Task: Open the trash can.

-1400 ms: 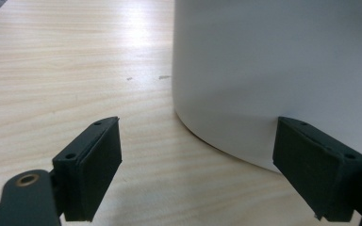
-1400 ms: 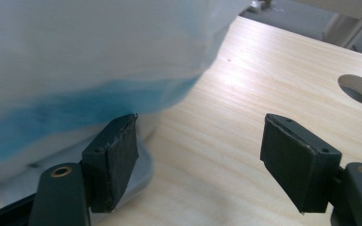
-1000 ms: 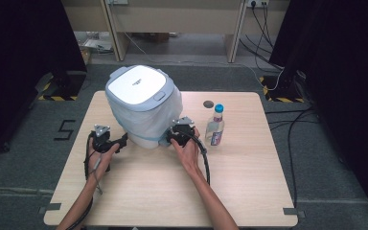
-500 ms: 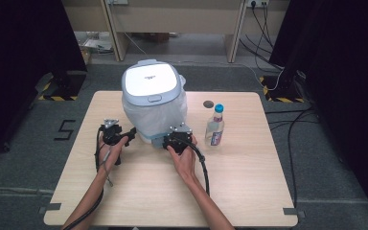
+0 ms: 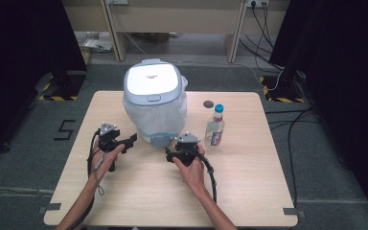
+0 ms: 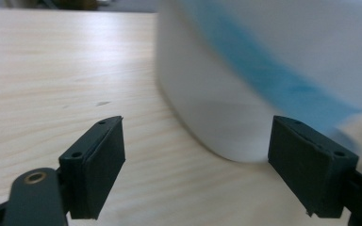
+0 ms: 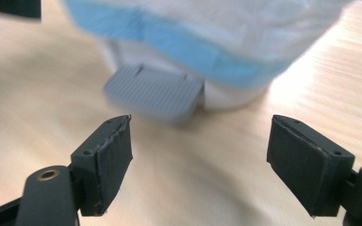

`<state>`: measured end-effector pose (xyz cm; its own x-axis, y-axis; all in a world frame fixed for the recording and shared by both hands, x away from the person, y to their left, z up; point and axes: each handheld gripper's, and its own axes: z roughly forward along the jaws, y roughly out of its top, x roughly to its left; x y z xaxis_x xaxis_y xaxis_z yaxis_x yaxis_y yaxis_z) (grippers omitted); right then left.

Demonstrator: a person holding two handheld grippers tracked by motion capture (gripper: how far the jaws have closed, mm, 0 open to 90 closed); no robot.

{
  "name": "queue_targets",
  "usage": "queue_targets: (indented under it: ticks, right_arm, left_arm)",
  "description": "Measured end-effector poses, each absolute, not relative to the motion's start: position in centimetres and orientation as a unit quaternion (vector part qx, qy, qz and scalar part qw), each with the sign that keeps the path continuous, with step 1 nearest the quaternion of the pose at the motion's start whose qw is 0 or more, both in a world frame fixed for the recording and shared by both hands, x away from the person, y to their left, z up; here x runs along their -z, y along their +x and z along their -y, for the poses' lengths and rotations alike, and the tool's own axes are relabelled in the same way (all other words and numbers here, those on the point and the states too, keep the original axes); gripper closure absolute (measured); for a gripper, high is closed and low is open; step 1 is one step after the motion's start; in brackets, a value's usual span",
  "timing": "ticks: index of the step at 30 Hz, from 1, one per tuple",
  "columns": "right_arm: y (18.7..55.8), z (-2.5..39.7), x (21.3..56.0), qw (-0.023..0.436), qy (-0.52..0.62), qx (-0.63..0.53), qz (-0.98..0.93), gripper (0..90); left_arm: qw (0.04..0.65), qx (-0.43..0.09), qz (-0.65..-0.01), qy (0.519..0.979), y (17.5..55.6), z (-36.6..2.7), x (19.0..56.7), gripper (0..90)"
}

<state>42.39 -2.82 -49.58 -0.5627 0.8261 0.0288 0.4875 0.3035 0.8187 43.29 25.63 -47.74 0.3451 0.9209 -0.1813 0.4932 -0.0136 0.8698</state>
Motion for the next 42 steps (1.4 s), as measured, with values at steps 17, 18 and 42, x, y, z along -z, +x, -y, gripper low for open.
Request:
queue_targets:
  ticks: [17,18,42]
  right_arm:
    - [38.2,7.9,51.7,0.213,0.393,-0.366,-0.816,24.0]
    - [38.2,8.0,51.7,0.216,0.393,-0.360,-0.818,23.5]
    - [38.7,8.3,51.9,0.189,0.422,-0.347,-0.816,16.9]
  left_arm:
    - [0.531,-0.231,-0.419,0.700,38.8,-22.7,41.3,89.6]
    - [0.533,-0.226,-0.417,0.700,38.7,-22.7,40.9,89.7]
    - [0.559,-0.229,-0.371,0.705,41.4,-19.8,31.5,89.7]
